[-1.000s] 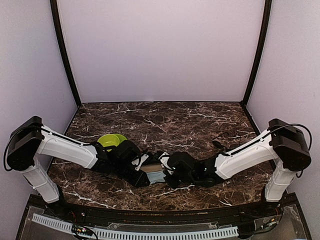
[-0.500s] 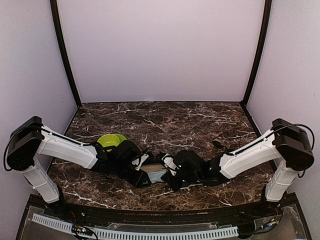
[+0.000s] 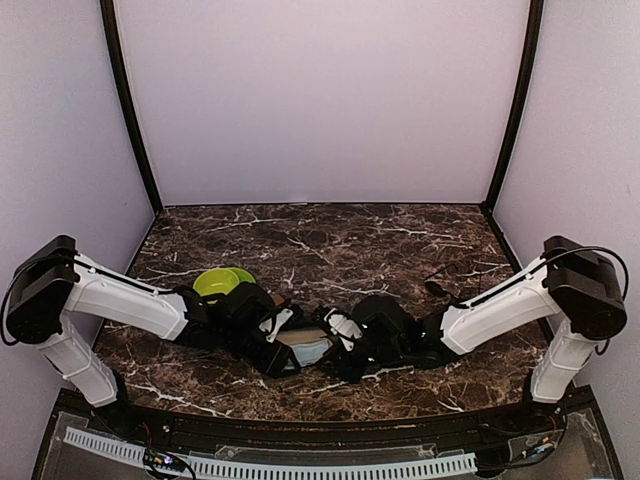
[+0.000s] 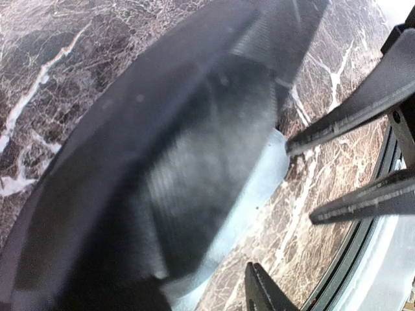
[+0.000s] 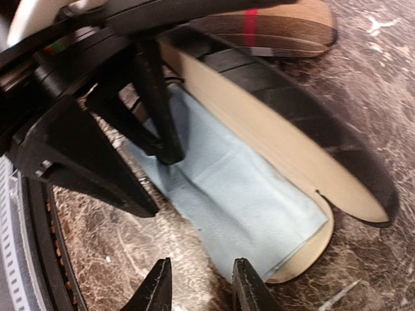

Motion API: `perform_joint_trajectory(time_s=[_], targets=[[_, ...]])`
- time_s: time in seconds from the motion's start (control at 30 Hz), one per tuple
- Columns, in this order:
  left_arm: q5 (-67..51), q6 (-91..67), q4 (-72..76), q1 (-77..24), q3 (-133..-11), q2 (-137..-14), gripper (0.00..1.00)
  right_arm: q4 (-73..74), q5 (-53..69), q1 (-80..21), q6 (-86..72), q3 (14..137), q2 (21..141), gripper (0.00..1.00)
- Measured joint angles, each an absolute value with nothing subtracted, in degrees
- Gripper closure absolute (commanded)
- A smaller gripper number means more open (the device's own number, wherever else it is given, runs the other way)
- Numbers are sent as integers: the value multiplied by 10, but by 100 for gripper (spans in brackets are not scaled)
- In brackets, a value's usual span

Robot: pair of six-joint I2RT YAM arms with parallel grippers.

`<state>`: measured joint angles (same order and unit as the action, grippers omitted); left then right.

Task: Organize the sunglasses
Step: Adjust the folded cleaning cloth on the sunglasses case.

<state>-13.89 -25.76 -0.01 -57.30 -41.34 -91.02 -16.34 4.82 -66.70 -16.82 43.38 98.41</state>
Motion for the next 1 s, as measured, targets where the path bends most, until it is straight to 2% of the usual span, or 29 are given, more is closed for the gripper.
perform_joint_trajectory(time_s=[0.33, 0.47, 0.63, 0.83, 1.0], targets=[[-139, -257, 4, -573, -403, -899, 57, -162, 77, -667, -157, 435, 1000, 71], [-139, -256, 7, -573, -393, -886, 57, -153, 63, -667, -152, 446, 1007, 77], [-136, -254, 14, -573, -387, -871, 57, -147, 42, -667, -154, 454, 1008, 81], [-128, -251, 28, -574, -374, -850, 50, -145, 31, -667, -157, 461, 1009, 82], [-122, -248, 41, -574, -373, -846, 47, -145, 31, -667, -163, 471, 1014, 80]])
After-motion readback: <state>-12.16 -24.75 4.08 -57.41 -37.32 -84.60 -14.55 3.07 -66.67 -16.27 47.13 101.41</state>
